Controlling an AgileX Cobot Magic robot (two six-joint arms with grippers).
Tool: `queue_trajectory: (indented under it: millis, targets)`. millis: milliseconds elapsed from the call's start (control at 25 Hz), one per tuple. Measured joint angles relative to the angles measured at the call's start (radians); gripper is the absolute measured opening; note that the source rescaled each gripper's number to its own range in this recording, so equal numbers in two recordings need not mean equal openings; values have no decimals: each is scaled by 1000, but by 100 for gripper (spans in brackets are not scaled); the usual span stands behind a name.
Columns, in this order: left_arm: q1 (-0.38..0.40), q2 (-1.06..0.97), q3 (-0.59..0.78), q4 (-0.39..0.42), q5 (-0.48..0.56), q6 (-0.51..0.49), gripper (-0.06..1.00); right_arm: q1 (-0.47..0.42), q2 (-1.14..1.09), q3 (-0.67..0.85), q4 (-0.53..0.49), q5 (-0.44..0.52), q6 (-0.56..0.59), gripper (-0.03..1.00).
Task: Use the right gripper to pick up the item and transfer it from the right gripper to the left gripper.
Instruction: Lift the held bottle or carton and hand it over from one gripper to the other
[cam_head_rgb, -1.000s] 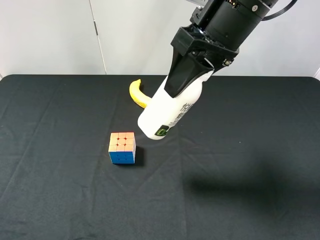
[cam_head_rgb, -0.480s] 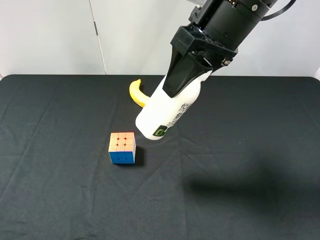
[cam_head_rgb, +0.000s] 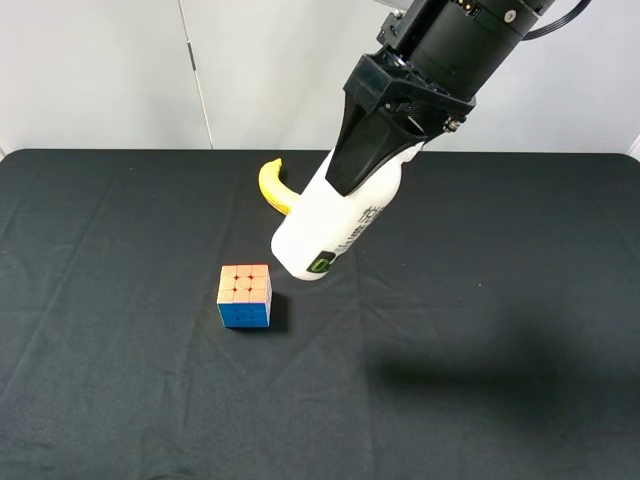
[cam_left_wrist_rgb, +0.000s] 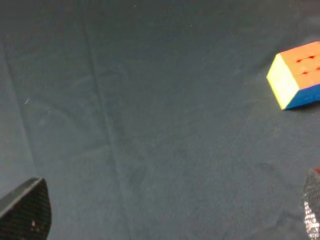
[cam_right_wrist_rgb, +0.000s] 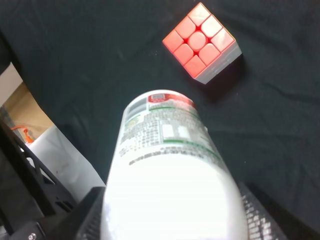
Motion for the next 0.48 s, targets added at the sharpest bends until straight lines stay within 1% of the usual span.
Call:
queue_trajectory:
  millis: [160, 200, 240, 280, 320, 400, 480]
  targets:
    - [-66, 80, -39, -37, -57, 63, 100, 0, 0, 0, 5, 0, -14, 6]
    - [-66, 80, -39, -37, -57, 63, 100, 0, 0, 0, 11, 0, -22, 6]
    - [-106, 120, -53, -50, -70, 82, 100, 0, 0, 0, 20, 0, -30, 6]
    - [-127, 141, -60, -52, -77, 86, 100, 0, 0, 0, 29, 0, -37, 6]
    - [-127, 141, -60, -52, -77, 86, 100, 0, 0, 0, 40, 0, -46, 6]
    - [-183, 202, -81, -52, -100, 95, 100, 0, 0, 0, 65, 0, -71, 6]
    - [-223, 241, -90, -53, -119, 97, 100, 0, 0, 0, 74, 0, -79, 6]
